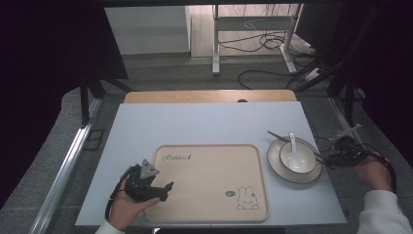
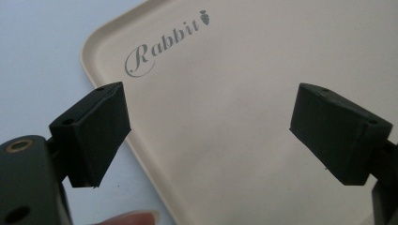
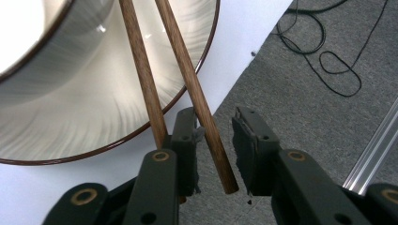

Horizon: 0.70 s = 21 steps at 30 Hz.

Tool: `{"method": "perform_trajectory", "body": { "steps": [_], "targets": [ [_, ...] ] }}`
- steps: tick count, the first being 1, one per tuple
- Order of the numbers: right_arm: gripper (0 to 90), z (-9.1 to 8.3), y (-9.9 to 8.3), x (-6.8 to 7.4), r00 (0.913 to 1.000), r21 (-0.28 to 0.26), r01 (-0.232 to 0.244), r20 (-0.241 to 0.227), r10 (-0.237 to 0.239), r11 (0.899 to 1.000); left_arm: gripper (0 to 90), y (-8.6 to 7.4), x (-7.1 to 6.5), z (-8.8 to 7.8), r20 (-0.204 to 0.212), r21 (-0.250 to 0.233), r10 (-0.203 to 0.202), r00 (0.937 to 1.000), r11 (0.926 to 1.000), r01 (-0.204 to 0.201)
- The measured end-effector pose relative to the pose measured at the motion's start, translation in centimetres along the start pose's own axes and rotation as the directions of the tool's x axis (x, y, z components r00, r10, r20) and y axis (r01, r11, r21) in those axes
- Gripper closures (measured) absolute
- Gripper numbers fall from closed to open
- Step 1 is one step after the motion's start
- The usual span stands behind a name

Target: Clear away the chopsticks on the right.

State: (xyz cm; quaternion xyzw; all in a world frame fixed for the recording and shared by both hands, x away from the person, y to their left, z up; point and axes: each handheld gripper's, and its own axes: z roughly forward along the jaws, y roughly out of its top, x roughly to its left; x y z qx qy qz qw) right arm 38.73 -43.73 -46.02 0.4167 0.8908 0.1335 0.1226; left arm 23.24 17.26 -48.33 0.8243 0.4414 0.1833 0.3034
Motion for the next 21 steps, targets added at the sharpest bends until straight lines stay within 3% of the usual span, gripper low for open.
{"method": "perform_trajectory", "body": {
  "steps": [10,21],
  "targets": [
    [81.8,0.23,0.12,0.24,0.999,-0.004,0.042,-0.014,-0.042,0.999,12.3,-0.07,0.13,0.09,-0.002,0.005,-0.001,1.0,1.0,0.001],
    [82.7,-0.47,0.08,0.12,0.9996,-0.039,0.025,-0.014,-0.025,0.999,12.4,-0.07,0.16,-0.03,-0.001,0.0,-0.002,1.0,1.0,0.002]
  ]
}}
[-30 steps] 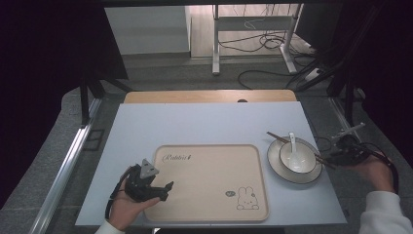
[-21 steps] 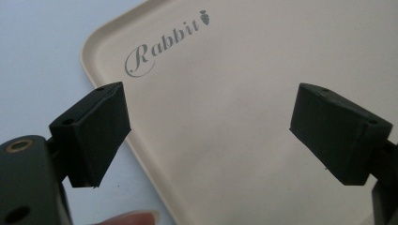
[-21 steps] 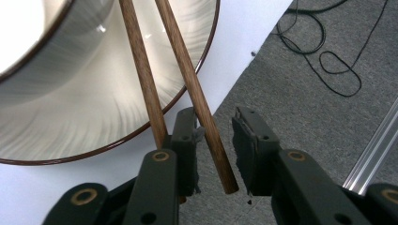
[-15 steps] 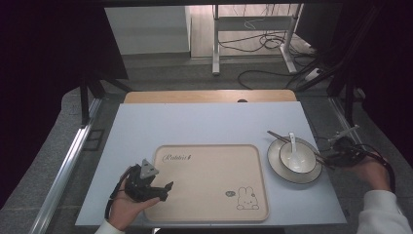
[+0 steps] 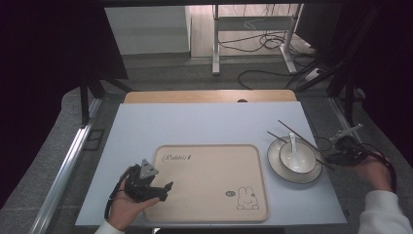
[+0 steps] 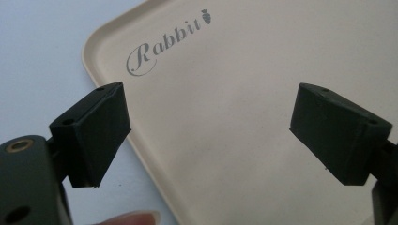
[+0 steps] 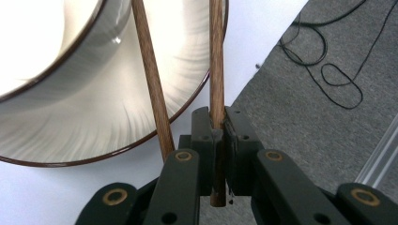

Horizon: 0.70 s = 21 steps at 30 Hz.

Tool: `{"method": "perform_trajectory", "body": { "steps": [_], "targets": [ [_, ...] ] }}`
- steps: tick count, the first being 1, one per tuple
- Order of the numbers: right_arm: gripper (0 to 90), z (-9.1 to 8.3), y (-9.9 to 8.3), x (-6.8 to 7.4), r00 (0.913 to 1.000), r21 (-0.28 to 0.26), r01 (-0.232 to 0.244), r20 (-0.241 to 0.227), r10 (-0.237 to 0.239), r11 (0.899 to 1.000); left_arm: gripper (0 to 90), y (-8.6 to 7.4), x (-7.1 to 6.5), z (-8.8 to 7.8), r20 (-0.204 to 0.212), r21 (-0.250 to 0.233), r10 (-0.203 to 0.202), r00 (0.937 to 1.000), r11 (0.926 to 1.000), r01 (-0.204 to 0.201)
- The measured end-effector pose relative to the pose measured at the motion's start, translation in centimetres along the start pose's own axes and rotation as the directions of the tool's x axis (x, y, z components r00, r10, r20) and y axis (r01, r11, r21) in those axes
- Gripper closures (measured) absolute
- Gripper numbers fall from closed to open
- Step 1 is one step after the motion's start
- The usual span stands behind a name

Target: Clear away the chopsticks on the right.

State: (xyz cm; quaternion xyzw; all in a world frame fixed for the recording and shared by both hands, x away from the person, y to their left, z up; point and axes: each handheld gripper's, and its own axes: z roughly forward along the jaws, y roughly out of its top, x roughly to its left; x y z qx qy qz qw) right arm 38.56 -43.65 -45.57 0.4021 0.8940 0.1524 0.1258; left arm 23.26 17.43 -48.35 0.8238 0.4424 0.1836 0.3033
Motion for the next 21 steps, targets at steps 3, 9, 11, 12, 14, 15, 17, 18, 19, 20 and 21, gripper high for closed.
{"method": "perform_trajectory", "body": {
  "steps": [3,9,11,12,14,15,17,18,19,20,21],
  "targets": [
    [83.0,-0.7,-0.1,-0.2,0.9997,-0.037,-0.023,0.007,0.023,0.999,12.4,0.0,0.0,0.0,-0.001,0.0,0.0,1.0,1.0,0.0],
    [83.1,-1.9,0.0,-0.2,0.9981,-0.096,-0.061,0.003,0.062,0.993,12.4,0.0,0.0,0.0,-0.002,0.0,-0.001,1.0,1.0,0.001],
    [83.1,-2.9,0.5,0.3,0.9981,-0.127,-0.062,-0.004,0.062,0.99,12.4,0.0,0.1,0.0,-0.002,-0.002,-0.005,1.0,1.0,0.005],
    [83.1,-2.9,0.5,0.3,0.9981,-0.127,-0.062,-0.004,0.062,0.99,12.4,0.0,0.1,0.0,-0.002,-0.002,-0.005,1.0,1.0,0.005],
    [83.0,-3.5,0.9,0.8,0.9977,-0.144,-0.067,-0.007,0.067,0.987,12.5,0.0,0.1,0.0,-0.003,-0.002,-0.004,1.0,1.0,0.004],
    [83.0,-3.9,1.2,1.0,0.9979,-0.157,-0.065,-0.009,0.064,0.985,12.4,0.0,0.1,0.0,-0.004,-0.003,-0.004,1.0,1.0,0.004],
    [82.8,-5.0,2.1,2.1,0.9978,-0.195,-0.065,-0.024,0.061,0.979,12.5,0.0,0.2,-0.1,-0.006,-0.006,-0.005,1.0,1.0,0.005],
    [82.8,-5.0,2.1,2.1,0.9978,-0.195,-0.065,-0.024,0.061,0.979,12.5,0.0,0.2,-0.1,-0.007,-0.007,-0.005,1.0,1.0,0.005],
    [82.8,-5.4,2.4,2.5,0.998,-0.207,-0.061,-0.028,0.056,0.976,12.5,0.0,0.2,-0.1,-0.008,-0.008,-0.006,0.9999,0.9999,0.006],
    [82.8,-5.8,2.7,3.1,0.9977,-0.222,-0.062,-0.04,0.054,0.973,12.5,0.0,0.2,-0.1,-0.008,-0.008,-0.007,0.9999,0.9999,0.007],
    [82.7,-6.1,3.0,3.5,0.9976,-0.231,-0.061,-0.046,0.052,0.971,12.5,0.0,0.2,-0.1,-0.007,-0.008,-0.007,1.0,0.9999,0.006]
  ]
}}
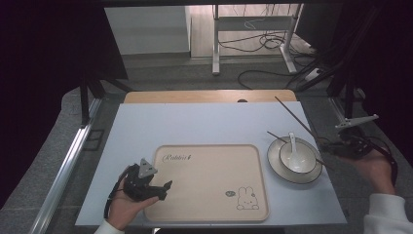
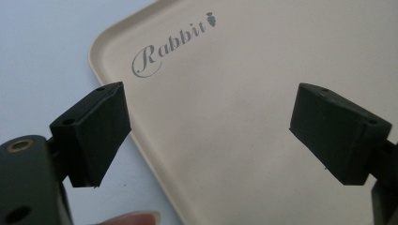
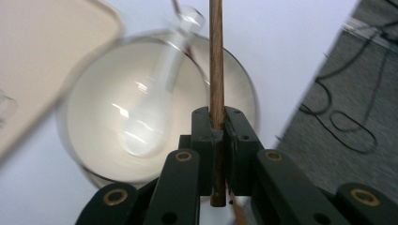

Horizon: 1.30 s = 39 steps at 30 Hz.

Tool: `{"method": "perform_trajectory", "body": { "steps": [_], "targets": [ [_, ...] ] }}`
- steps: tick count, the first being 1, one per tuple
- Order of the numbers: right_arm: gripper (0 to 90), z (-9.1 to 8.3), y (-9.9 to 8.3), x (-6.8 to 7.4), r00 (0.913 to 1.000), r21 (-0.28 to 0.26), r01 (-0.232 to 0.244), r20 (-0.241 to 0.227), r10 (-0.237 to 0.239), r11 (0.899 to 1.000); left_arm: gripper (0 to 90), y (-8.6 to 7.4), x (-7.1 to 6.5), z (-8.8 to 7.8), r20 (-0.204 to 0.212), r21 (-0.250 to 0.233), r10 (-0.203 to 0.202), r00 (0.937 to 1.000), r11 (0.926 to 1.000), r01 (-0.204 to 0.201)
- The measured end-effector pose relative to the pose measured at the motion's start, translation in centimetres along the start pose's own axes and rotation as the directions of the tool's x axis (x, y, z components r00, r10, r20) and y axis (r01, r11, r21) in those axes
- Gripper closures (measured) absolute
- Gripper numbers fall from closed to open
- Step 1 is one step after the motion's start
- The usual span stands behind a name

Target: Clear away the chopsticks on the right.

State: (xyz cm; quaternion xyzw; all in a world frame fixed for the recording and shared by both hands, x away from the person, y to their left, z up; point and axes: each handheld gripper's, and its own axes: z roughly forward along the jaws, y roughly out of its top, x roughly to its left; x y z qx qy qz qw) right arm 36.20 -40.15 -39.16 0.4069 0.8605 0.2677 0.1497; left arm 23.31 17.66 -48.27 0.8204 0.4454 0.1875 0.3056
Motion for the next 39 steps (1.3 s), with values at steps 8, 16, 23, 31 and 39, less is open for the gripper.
{"method": "perform_trajectory", "body": {
  "steps": [8,16,23,31,39],
  "targets": [
    [82.7,0.1,2.2,5.7,0.9936,-0.004,0.075,-0.084,-0.075,0.997,12.5,0.0,0.1,-0.1,-0.001,-0.004,-0.001,1.0,1.0,0.001],
    [82.6,1.5,3.1,10.4,0.9781,0.024,0.149,-0.15,-0.144,0.989,12.5,0.0,0.1,-0.2,0.001,-0.007,0.0,1.0,1.0,0.0],
    [82.5,3.6,3.2,14.2,0.9665,0.057,0.171,-0.204,-0.156,0.984,12.6,0.0,0.0,-0.2,0.001,-0.007,0.0,1.0,1.0,0.0],
    [82.5,8.6,1.7,17.7,0.9579,0.198,0.213,-0.235,-0.165,0.957,12.6,0.0,0.0,-0.2,0.001,-0.007,0.0,1.0,1.0,0.0],
    [82.4,10.8,0.8,19.0,0.9521,0.26,0.251,-0.24,-0.189,0.933,12.6,0.0,0.0,-0.2,0.003,-0.003,0.0,1.0,1.0,0.0]
  ]
}}
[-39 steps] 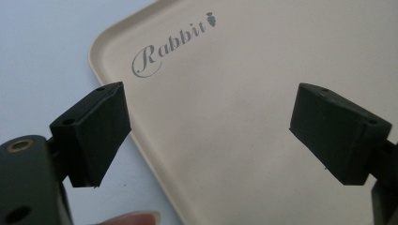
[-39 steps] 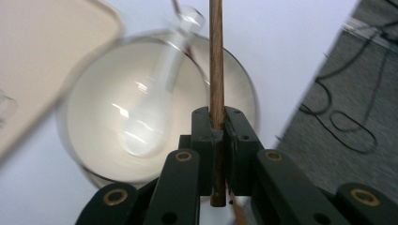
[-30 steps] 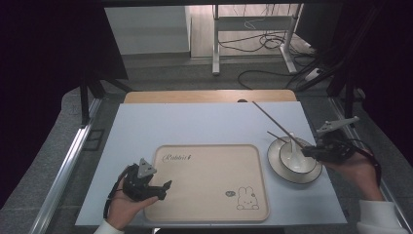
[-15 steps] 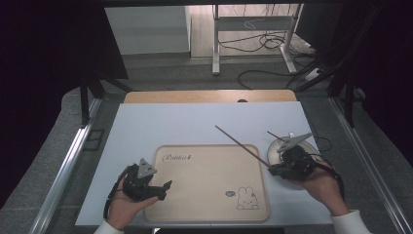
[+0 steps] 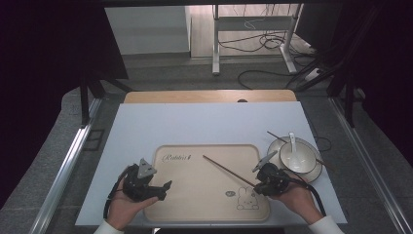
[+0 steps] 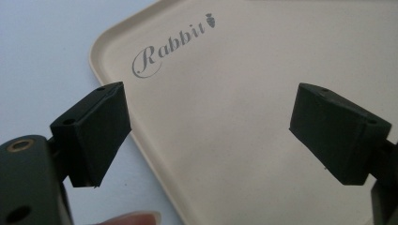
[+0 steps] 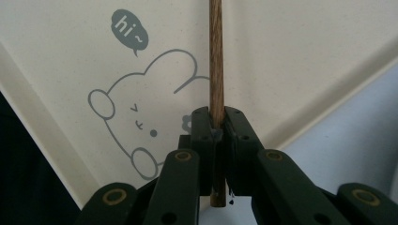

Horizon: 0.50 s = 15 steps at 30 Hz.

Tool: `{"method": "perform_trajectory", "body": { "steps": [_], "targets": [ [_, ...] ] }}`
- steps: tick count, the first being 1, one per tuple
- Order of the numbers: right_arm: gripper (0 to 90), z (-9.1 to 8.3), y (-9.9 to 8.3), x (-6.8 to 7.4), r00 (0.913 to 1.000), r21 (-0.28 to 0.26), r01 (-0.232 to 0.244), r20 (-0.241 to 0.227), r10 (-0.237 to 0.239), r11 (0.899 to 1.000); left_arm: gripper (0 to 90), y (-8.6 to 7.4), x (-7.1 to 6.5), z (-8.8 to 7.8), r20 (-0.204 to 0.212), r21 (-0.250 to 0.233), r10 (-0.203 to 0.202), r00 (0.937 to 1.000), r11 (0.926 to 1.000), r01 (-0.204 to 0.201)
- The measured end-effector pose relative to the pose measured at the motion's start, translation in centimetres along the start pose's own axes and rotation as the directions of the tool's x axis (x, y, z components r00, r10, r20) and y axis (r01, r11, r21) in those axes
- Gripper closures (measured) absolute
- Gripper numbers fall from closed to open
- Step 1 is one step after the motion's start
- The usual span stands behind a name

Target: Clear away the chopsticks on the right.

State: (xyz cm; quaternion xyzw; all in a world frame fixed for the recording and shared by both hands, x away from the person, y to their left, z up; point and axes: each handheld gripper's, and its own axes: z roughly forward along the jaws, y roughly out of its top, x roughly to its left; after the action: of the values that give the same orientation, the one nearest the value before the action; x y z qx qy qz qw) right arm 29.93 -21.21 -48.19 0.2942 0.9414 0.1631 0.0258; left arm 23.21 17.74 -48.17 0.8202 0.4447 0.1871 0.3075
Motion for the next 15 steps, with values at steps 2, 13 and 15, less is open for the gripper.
{"method": "perform_trajectory", "body": {
  "steps": [2,13,15],
  "targets": [
    [82.3,0.3,0.0,0.2,1.0,0.004,0.004,0.003,-0.004,1.0,12.6,0.0,0.0,0.0,0.0,0.002,0.001,1.0,1.0,-0.001],
    [58.1,-0.7,0.4,0.8,0.9975,-0.056,0.062,0.036,-0.06,0.997,12.6,0.0,0.0,0.0,-0.001,0.002,0.003,1.0,1.0,-0.003],
    [50.7,-1.9,0.5,0.7,0.9979,-0.108,0.055,0.04,-0.051,0.993,12.6,0.0,0.0,0.1,-0.001,0.003,0.005,1.0,1.0,-0.005]
  ]
}}
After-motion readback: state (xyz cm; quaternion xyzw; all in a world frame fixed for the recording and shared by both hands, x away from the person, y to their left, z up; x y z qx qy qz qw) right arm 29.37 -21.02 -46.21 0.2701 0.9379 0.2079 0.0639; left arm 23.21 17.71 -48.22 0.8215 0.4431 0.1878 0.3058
